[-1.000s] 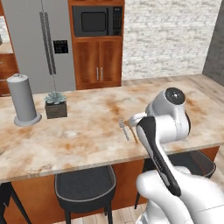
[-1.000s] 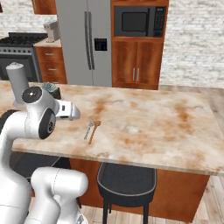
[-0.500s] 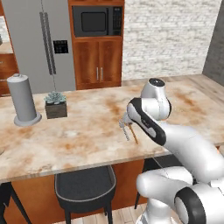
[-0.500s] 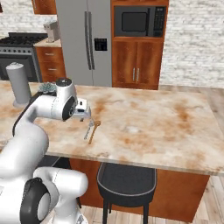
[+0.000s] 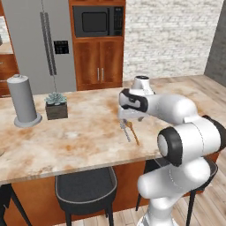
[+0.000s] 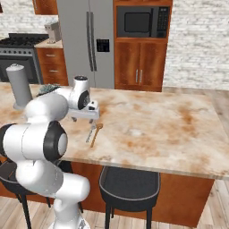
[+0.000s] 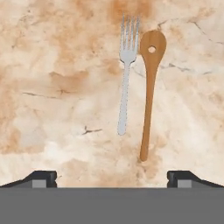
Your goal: Pick up the metallic utensils from the counter and place them in the open drawer. Make sure not to pick up any wooden utensils.
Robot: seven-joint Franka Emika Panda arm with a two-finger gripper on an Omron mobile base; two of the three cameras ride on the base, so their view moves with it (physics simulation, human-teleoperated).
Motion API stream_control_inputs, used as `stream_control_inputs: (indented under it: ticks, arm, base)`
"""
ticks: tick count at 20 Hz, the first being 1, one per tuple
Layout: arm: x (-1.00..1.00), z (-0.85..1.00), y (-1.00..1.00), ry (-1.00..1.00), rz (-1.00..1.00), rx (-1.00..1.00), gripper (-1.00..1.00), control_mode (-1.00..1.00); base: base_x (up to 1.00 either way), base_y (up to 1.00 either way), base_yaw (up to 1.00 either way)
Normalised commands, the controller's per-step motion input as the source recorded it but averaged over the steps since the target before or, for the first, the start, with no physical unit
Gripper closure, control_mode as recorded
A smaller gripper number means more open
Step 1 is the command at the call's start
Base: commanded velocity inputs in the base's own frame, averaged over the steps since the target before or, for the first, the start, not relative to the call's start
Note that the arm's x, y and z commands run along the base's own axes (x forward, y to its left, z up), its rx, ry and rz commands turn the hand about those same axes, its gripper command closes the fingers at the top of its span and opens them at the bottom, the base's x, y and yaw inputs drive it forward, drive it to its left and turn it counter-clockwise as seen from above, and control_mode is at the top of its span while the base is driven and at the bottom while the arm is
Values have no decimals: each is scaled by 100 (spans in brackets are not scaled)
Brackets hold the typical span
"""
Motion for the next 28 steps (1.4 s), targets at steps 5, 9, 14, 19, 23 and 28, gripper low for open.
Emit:
stream_control_inputs:
  ticks: [5,9,14,19,23,28]
  arm:
    - [61,-63,0,11,-7,0,-100,-100]
    - [24,-70,2,1,-2,0,-100,-100]
    - [0,-54,9,-1,0,0,-100,-100]
    - [-1,-39,1,-10,0,0,-100,-100]
    - [0,-36,0,-6,0,0,-100,-100]
    - [2,-32,2,-6,0,0,-100,-100]
  base:
    - [0,0,0]
    - [0,0,0]
    - [0,0,0]
    - [0,0,0]
    - [0,0,0]
    - [0,0,0]
